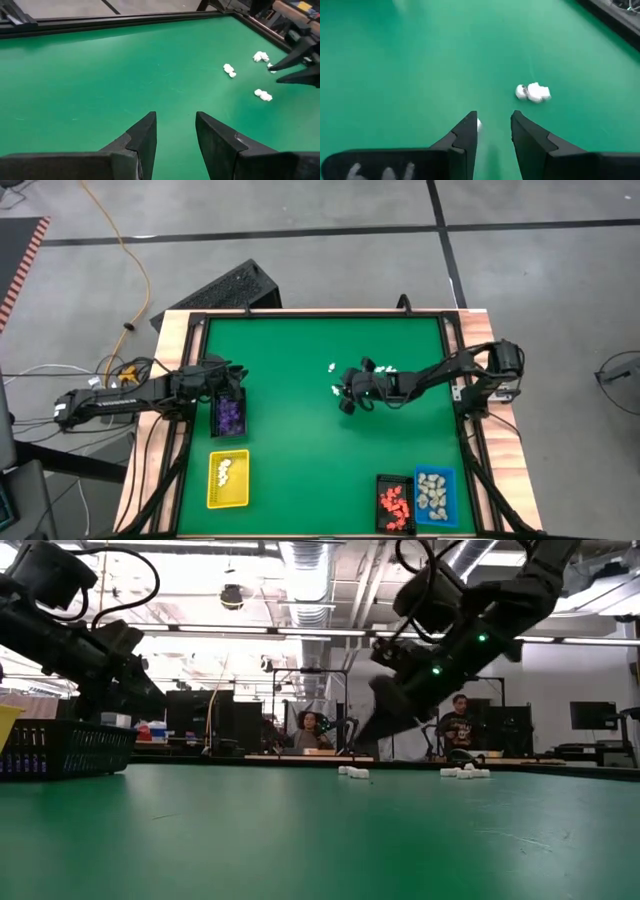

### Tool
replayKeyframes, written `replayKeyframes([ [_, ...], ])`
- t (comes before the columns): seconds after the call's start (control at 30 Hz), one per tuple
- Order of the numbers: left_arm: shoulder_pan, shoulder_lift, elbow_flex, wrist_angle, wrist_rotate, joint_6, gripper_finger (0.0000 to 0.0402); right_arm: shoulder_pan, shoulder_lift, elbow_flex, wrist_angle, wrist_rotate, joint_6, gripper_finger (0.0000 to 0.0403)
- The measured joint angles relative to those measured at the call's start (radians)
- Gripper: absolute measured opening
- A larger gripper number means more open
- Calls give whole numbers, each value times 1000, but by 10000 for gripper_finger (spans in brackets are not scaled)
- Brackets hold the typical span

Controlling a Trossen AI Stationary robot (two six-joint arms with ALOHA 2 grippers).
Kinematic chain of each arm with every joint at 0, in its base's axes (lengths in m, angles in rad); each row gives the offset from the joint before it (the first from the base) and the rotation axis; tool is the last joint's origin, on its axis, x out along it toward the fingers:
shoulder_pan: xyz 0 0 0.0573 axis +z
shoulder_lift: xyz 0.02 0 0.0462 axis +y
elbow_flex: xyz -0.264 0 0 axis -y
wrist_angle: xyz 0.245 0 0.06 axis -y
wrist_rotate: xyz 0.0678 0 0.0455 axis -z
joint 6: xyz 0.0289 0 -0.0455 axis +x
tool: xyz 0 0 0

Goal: Sort Halloween decoration
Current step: Put the white skeleton toy into the yellow basket

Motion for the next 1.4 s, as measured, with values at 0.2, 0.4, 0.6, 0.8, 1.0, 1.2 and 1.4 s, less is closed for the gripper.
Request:
replayKeyframes([
  [0.2,0,14,0,0,-13,-4,126,23,117,6,97,5,97,181],
  [0.4,0,29,0,0,-8,-10,126,33,242,11,231,77,158,212],
  [0.6,0,32,0,0,-3,-11,126,58,327,13,287,134,218,189],
  [0.8,0,32,0,0,-10,-16,126,101,325,11,281,246,240,122],
  [1.0,0,32,0,0,-11,-29,126,116,325,10,293,281,239,48],
  [1.2,0,32,0,0,-11,-34,126,116,315,6,379,272,201,34],
  [1.4,0,32,0,0,-11,-34,126,115,292,102,423,239,89,34],
])
